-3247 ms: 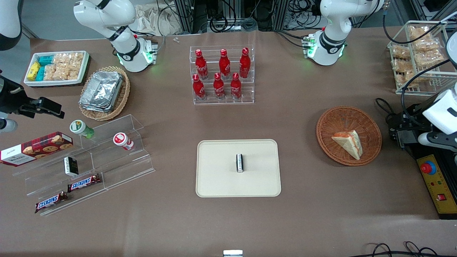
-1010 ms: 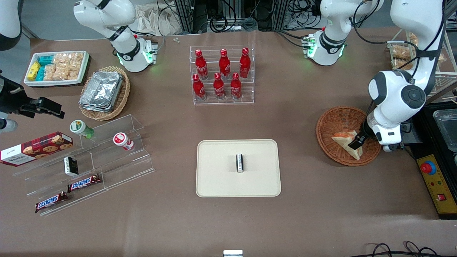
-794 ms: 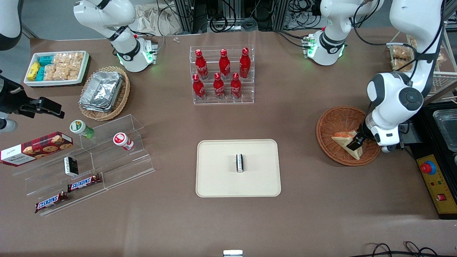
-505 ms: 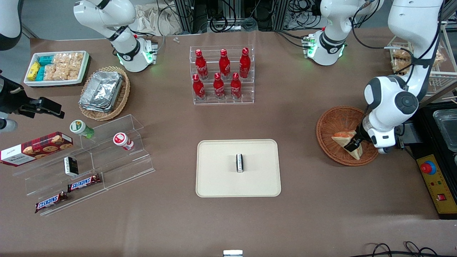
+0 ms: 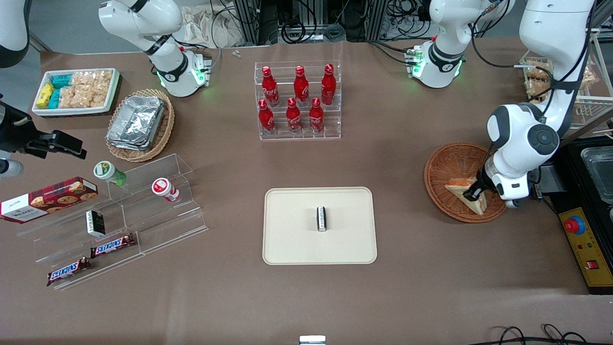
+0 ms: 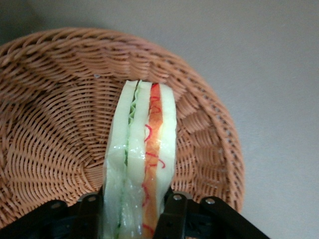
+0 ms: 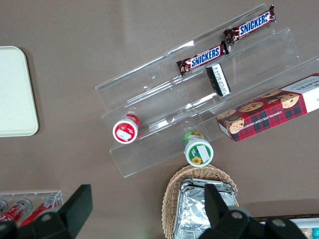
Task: Place sandwich from basket to tray
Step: 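Lift the sandwich and carry it toward the white tray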
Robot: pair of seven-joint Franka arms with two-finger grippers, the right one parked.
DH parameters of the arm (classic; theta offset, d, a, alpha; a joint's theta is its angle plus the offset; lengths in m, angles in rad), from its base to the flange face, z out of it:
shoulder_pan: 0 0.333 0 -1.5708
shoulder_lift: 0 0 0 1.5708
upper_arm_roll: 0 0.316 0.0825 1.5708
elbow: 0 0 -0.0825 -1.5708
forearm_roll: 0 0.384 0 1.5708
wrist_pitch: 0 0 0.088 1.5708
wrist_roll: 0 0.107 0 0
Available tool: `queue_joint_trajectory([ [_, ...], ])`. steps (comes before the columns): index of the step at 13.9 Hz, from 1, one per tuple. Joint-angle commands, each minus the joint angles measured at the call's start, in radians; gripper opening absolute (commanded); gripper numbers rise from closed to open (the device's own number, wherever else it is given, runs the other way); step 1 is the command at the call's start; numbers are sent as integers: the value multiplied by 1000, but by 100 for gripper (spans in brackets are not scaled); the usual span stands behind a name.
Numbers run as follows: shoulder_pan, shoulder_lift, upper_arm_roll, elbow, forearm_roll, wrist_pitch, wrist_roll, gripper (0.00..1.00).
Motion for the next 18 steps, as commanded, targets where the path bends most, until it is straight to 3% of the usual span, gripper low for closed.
queue_joint_trajectory([
  [1, -7, -64, -11, 32, 18, -50, -34, 0],
  [5, -7, -45, -37, 384, 19, -522, 67, 0],
  [8, -9, -45, -68, 544, 27, -670, 357, 0],
  [11, -7, -25, -161, 707, 28, -825, 445, 0],
  [15, -18, 82, -359, 759, 30, -844, 439, 0],
  [18, -115, 260, -392, 785, 34, -723, 404, 0],
])
